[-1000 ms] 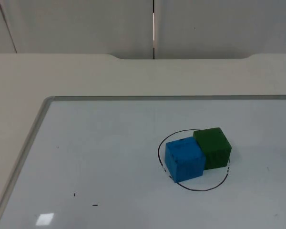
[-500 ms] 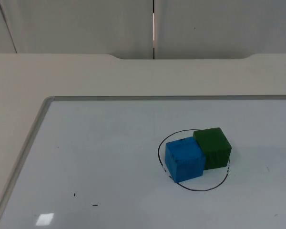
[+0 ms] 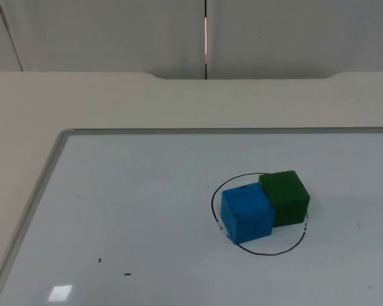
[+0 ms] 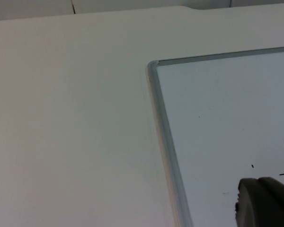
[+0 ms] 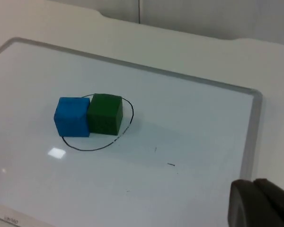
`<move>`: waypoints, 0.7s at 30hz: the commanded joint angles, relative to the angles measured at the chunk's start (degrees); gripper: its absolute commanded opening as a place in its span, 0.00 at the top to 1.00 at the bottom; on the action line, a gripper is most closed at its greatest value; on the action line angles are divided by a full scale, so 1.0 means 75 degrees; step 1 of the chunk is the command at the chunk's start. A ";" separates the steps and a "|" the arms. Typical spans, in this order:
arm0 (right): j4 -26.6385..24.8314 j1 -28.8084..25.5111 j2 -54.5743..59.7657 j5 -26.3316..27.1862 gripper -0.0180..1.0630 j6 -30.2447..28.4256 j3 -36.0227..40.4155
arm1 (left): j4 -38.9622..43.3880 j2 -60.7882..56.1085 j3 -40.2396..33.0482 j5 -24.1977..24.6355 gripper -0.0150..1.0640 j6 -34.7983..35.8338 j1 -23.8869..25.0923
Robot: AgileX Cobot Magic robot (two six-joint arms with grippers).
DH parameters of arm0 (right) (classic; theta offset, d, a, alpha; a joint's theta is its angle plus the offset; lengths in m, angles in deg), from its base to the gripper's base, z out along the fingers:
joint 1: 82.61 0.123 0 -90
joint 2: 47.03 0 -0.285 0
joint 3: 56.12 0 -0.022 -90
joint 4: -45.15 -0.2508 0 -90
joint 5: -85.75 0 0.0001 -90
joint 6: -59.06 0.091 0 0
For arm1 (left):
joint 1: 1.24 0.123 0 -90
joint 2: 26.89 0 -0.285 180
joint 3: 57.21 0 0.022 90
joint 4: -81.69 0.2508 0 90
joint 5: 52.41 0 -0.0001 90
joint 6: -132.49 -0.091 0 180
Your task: Push the two cubes into the marked area.
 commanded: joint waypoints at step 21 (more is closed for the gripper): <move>0.0404 -0.0020 -0.0037 -0.0092 0.86 0.0420 0.0081 | -0.0009 -0.0031 -0.0036 -0.0085 0.87 0.0000 0.0016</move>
